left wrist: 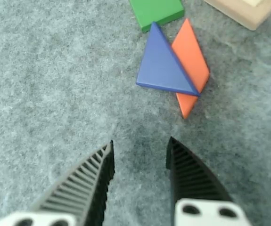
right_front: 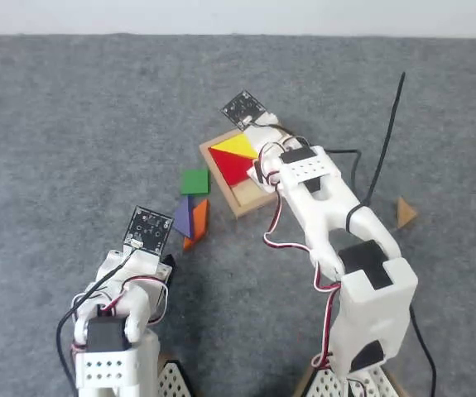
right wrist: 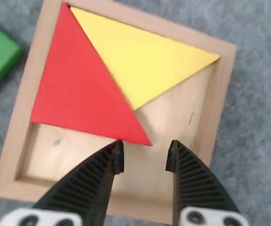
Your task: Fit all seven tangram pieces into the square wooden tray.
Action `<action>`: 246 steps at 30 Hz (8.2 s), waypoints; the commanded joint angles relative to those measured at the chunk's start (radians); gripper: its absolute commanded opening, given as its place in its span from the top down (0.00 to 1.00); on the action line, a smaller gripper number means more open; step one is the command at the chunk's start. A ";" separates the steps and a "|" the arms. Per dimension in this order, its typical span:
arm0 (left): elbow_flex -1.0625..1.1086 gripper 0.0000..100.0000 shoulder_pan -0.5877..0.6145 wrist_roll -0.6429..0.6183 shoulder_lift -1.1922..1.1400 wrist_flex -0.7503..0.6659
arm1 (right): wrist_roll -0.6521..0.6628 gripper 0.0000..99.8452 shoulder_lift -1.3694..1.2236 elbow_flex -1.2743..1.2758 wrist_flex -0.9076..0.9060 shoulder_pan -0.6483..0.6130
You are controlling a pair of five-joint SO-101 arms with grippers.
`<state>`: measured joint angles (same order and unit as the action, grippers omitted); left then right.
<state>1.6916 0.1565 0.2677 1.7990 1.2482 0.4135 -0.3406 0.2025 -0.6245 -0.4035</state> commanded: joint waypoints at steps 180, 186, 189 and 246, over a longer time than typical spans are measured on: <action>-0.008 0.83 0.005 0.008 0.012 0.008 | 0.258 0.84 0.107 0.173 -0.466 -0.245; -0.008 0.83 0.005 0.008 0.012 0.008 | 0.258 0.90 0.105 0.153 -0.507 -0.249; -0.008 0.83 0.005 0.008 0.012 0.008 | 0.255 0.87 0.139 0.158 -0.521 -0.251; -0.008 0.83 0.005 0.008 0.012 0.008 | 0.224 0.99 0.077 -0.103 -0.538 -0.140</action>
<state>1.6916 0.1565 0.2677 1.7990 1.2482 0.6498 -0.3099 0.1841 -1.1661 -0.5662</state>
